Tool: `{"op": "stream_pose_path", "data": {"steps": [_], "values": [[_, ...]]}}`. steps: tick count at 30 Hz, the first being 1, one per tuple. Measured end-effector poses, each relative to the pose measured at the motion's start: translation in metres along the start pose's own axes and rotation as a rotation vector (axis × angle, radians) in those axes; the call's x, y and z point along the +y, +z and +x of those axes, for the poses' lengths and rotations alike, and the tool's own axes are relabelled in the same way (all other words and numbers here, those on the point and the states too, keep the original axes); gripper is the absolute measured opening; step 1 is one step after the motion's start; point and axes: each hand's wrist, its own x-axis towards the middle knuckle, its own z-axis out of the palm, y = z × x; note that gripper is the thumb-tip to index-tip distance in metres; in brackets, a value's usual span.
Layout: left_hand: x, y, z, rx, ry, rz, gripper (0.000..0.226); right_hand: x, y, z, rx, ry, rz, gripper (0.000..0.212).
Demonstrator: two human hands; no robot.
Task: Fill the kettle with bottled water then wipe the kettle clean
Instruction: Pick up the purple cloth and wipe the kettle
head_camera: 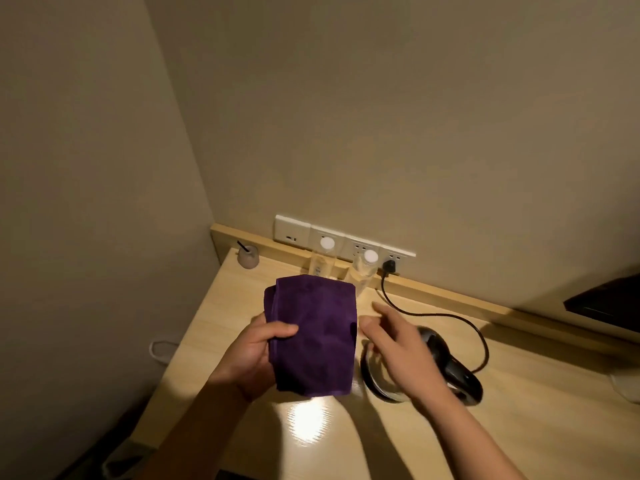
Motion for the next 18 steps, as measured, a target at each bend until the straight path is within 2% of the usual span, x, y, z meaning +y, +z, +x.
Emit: {"op": "stream_pose_path", "data": {"steps": [2, 3, 7, 9, 12, 16, 18], "values": [[0.013, -0.019, 0.005, 0.085, -0.025, 0.051, 0.071, -0.001, 0.034, 0.017, -0.163, 0.161, 0.350, 0.061], [0.019, -0.029, 0.009, 0.115, -0.043, 0.072, 0.075, 0.000, 0.049, 0.029, -0.186, 0.215, 0.449, 0.048], [0.045, -0.076, 0.039, 0.105, -0.101, 0.186, 0.067, 0.012, 0.106, 0.078, -0.090, 0.278, 0.470, 0.010], [0.054, -0.104, 0.063, 0.153, -0.113, 0.299, 0.061, 0.020, 0.131, 0.102, -0.042, 0.260, 0.376, 0.014], [0.060, -0.141, 0.103, 0.278, -0.084, 0.654, 0.054, 0.034, 0.164, 0.133, -0.003, 0.224, 0.193, 0.024], [0.050, -0.181, 0.138, 0.405, 0.012, 1.025, 0.057, 0.053, 0.190, 0.161, 0.010, 0.209, 0.010, 0.018], [0.043, -0.195, 0.139, 0.501, 0.052, 1.178, 0.062, 0.061, 0.195, 0.166, 0.028, 0.179, -0.213, 0.019]]}}
